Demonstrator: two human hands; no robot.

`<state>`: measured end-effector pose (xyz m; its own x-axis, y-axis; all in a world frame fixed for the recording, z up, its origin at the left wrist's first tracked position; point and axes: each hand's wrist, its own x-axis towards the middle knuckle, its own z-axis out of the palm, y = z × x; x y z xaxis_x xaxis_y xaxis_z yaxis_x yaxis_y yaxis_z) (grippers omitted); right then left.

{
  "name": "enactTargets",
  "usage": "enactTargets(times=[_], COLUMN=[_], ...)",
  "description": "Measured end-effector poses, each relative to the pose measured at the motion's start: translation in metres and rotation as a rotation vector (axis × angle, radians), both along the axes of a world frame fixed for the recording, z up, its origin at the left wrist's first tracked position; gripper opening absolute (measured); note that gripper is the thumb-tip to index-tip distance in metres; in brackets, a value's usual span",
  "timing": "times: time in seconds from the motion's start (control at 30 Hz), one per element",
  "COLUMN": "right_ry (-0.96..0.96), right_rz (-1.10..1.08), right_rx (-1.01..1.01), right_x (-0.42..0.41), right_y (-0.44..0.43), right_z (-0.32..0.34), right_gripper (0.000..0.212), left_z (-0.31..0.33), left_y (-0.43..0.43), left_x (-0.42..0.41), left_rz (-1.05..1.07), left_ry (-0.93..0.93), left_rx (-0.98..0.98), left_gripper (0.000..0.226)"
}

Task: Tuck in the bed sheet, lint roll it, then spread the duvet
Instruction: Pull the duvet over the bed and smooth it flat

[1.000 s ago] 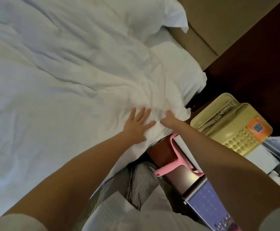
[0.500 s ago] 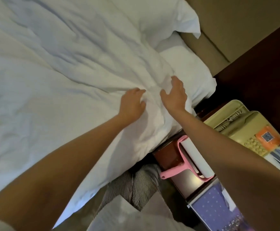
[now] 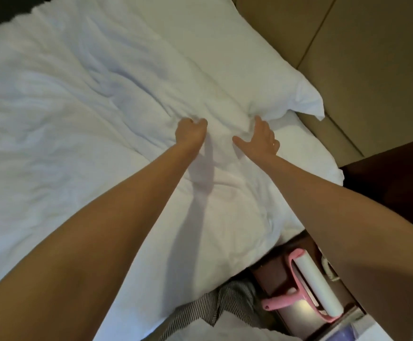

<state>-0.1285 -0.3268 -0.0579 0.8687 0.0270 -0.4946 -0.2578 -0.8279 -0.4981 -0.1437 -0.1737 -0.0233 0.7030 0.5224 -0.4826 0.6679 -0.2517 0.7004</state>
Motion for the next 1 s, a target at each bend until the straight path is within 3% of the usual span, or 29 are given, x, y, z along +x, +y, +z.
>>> enactTargets(times=[0.1,0.17,0.2,0.27,0.33,0.4,0.5,0.57,0.63,0.7,0.73,0.77,0.83,0.9,0.93,1.0], right_ry=[0.092,0.101,0.110,0.155,0.129,0.067,0.040,-0.064,-0.381,-0.587,-0.570,-0.428,-0.090,0.203,0.305,0.248], right_rz=[-0.014,-0.024,-0.047,-0.122,-0.227,-0.359,-0.284,-0.201,0.078,0.640,0.822,0.876,0.785,0.742,0.745,0.784], right_rx=[0.042,0.206,0.334,0.562,0.626,0.556,0.166,-0.143,-0.238,-0.210,-0.249,-0.331,-0.527,-0.674,-0.625,-0.464], right_x=[0.017,0.023,0.026,0.030,0.037,0.040,0.037,0.029,0.021,0.003,-0.007,-0.017,-0.038,-0.056,-0.059,-0.071], right_y=[0.014,0.016,0.013,-0.004,-0.022,-0.030,-0.021,-0.003,0.013,0.021,0.019,0.014,0.004,-0.004,-0.001,0.022], right_z=[-0.007,-0.003,0.003,0.019,0.033,0.032,0.009,0.007,0.013,0.001,-0.014,-0.022,-0.020,-0.019,-0.016,-0.003], right_gripper=[0.062,0.047,0.042,0.032,0.023,0.019,0.043,0.054,0.054,0.055,0.058,0.061,0.063,0.046,0.041,0.039], left_z=[0.002,0.007,0.008,0.011,0.020,0.023,0.002,-0.018,-0.029,-0.036,-0.046,-0.056,-0.075,-0.088,-0.089,-0.076], left_y=[0.022,0.033,0.037,0.038,0.023,0.010,0.018,0.027,0.023,0.017,0.017,0.021,0.037,0.045,0.045,0.044], left_x=[0.037,0.054,0.062,0.081,0.096,0.099,0.078,0.057,0.022,-0.025,-0.049,-0.076,-0.132,-0.192,-0.215,-0.236], left_rz=[0.175,0.226,0.227,0.140,0.022,-0.118,-0.474,-0.795,-0.999,-1.162,-1.260,-1.355,-1.445,-1.536,-1.526,-1.419], left_ry=[0.036,0.093,0.111,0.114,0.035,-0.039,0.049,0.126,0.046,-0.033,0.000,0.124,0.342,0.626,0.699,0.705], left_rx=[0.022,-0.045,-0.088,-0.079,0.016,-0.020,-0.013,0.239,0.549,0.667,0.635,0.584,0.496,0.388,0.322,0.286], left_gripper=[0.069,0.086,0.085,0.063,0.040,0.034,0.038,0.056,0.064,0.056,0.054,0.053,0.054,0.061,0.064,0.060])
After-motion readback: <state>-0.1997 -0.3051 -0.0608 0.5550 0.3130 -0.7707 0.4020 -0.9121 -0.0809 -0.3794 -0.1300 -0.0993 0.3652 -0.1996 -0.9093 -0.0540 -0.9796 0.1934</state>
